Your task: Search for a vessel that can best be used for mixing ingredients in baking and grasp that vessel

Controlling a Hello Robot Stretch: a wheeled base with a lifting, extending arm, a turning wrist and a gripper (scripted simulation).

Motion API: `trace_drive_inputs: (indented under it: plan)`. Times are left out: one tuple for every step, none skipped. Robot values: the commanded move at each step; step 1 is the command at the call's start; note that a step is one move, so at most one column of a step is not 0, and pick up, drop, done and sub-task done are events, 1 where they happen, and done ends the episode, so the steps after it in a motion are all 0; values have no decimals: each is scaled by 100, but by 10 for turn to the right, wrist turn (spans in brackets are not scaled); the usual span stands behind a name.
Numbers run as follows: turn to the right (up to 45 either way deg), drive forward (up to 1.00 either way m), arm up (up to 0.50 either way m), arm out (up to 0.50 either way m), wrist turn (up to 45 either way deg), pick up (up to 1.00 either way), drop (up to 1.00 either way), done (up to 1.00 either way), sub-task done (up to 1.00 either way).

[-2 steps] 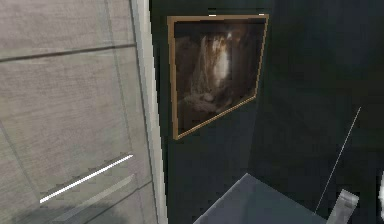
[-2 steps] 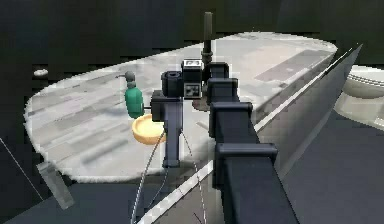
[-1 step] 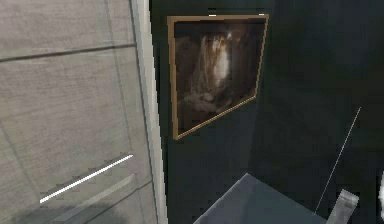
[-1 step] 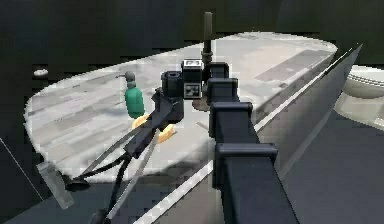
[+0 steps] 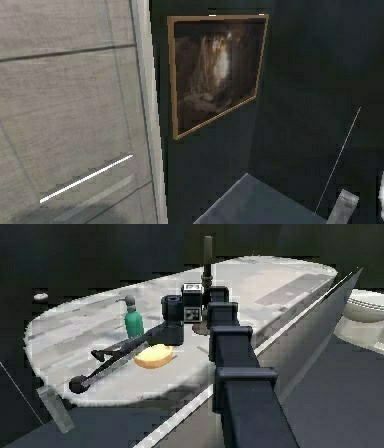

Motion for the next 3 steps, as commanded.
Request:
trace_drive_inputs:
  plan:
    - [0, 0, 0, 0, 450, 0, 0, 0, 0]
    - [0, 0, 0, 0, 150, 0, 0, 0, 0]
    - [0, 0, -10, 0, 0, 0, 0, 0, 0]
